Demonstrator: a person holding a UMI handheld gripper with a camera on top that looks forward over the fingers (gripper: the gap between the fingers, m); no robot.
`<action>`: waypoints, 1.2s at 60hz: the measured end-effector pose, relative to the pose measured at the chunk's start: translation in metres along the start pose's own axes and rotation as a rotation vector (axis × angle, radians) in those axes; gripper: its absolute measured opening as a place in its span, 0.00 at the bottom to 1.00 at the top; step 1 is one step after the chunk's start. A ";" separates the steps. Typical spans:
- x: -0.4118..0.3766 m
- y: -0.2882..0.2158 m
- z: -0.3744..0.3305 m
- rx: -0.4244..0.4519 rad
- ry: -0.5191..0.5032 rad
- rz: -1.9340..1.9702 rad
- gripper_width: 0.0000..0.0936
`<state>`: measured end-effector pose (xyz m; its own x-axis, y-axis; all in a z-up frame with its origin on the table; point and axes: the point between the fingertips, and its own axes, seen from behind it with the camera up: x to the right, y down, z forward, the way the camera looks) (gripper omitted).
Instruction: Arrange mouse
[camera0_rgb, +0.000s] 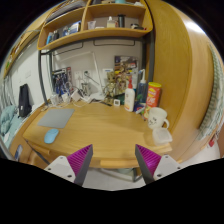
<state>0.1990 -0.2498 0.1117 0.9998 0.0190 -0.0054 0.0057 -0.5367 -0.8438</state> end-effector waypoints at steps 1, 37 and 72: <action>-0.007 0.003 -0.002 -0.007 -0.003 0.004 0.92; -0.315 0.048 0.107 -0.113 -0.138 -0.030 0.92; -0.330 0.031 0.183 -0.029 0.035 -0.024 0.45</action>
<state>-0.1345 -0.1183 -0.0112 0.9994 0.0034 0.0339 0.0300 -0.5608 -0.8274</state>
